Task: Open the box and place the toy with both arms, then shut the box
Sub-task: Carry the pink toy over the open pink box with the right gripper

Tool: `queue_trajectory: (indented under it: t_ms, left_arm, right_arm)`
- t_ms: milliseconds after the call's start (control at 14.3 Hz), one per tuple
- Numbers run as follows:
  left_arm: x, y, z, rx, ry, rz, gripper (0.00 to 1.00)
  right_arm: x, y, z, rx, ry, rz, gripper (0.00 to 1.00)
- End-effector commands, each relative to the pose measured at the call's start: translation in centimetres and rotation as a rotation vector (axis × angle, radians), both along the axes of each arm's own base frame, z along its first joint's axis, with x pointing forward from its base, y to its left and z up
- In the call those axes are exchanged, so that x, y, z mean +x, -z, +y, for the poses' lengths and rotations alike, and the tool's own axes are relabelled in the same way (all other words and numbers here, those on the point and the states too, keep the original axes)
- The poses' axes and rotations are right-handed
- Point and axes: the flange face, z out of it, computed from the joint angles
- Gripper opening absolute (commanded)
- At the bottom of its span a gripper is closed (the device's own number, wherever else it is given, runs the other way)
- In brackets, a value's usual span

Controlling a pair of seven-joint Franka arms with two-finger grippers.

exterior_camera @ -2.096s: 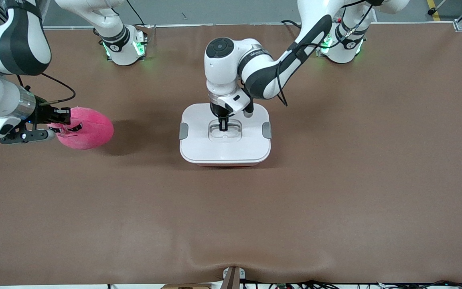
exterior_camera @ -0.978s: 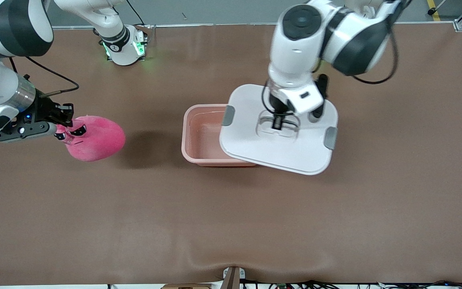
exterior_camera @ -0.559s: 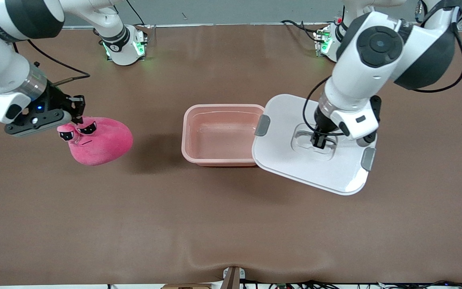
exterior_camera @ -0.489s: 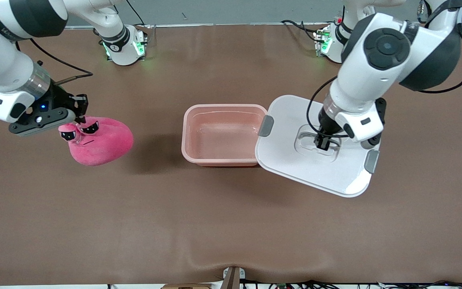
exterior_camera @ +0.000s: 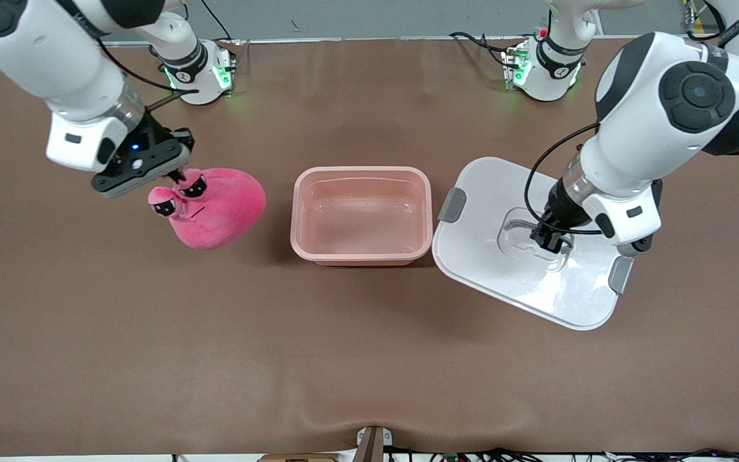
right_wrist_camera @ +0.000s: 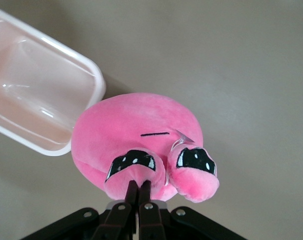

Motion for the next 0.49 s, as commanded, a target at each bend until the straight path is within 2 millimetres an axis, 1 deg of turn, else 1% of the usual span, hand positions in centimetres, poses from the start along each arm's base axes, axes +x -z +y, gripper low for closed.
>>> queue_trajectory:
  t_ms: [0, 140, 349, 419]
  left_arm:
    - [0.1, -0.6, 0.5, -0.035, 0.034, 0.026, 0.00]
    - [-0.1, -0.7, 0.3, -0.053, 0.053, 0.041, 0.00]
    - [-0.3, -0.7, 0.0, -0.088, 0.061, 0.057, 0.00]
    - [-0.4, -0.6, -0.1, -0.086, 0.064, 0.069, 0.00]
  right_arm:
    - [-0.8, -1.6, 2.2, 0.014, -0.052, -0.012, 0.00]
    - [-1.4, -1.5, 4.9, 0.013, -0.105, -0.018, 0.00]
    - [-3.1, 0.2, 10.7, -0.003, -0.209, -0.010, 0.00]
    - [-3.6, 0.0, 12.5, -0.003, -0.240, -0.021, 0.00]
